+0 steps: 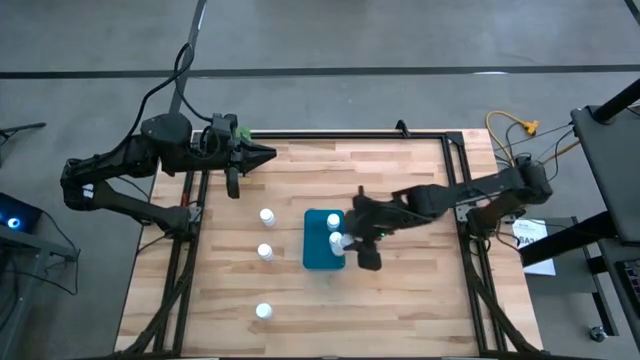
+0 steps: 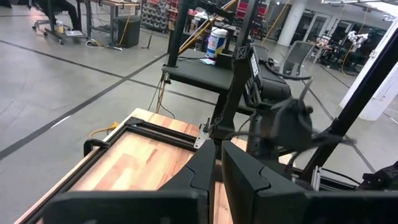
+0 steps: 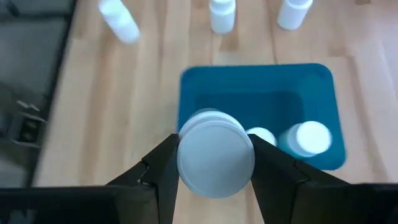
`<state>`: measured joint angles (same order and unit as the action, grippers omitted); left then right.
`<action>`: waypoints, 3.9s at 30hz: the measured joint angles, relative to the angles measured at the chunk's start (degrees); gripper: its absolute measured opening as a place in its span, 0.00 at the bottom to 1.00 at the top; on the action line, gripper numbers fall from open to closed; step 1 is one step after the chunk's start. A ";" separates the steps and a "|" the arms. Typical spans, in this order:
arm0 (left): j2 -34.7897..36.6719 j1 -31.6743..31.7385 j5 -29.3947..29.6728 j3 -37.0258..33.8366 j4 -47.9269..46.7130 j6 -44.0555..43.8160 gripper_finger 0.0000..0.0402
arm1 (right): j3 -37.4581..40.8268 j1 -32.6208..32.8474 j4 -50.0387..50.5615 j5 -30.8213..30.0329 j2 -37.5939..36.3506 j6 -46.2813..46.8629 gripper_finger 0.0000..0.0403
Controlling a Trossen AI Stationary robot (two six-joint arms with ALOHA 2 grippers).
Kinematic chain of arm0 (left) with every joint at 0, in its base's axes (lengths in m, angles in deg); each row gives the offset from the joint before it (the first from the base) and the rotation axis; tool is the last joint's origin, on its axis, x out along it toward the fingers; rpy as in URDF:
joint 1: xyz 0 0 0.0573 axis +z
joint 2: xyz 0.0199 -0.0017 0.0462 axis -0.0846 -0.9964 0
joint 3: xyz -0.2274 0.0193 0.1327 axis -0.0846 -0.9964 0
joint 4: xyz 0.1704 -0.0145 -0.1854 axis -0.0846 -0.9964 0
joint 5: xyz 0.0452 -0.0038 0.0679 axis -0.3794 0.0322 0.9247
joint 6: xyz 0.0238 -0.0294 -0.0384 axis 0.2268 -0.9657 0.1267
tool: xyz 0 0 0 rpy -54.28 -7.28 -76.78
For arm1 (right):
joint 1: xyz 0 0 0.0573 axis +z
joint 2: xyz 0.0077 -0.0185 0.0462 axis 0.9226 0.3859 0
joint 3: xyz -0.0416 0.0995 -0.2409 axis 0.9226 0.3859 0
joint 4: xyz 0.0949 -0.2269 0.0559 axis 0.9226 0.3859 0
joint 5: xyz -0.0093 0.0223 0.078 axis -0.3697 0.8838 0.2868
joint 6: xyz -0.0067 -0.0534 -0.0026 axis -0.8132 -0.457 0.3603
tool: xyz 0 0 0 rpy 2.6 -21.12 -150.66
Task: Pick and place pill bottles into a basket
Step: Put the white medicine bottle into the blue bin
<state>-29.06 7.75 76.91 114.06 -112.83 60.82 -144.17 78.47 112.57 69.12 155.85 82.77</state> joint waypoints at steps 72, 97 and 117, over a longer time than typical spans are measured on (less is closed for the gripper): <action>-0.63 0.02 -0.11 -0.15 -2.73 0.00 0.03 | -1.72 -1.06 -1.77 0.35 17.92 -10.45 0.43; -0.63 0.02 -0.66 -0.15 -2.86 -0.04 0.03 | -2.14 -1.10 -2.48 0.31 17.92 -9.41 0.53; 6.13 0.00 -16.50 -0.15 -3.15 -0.62 0.03 | -14.59 -1.10 -2.54 -5.30 17.76 -2.91 0.52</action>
<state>-22.94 7.75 60.41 113.90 -115.97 60.20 -158.75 77.37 110.03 63.82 173.61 79.86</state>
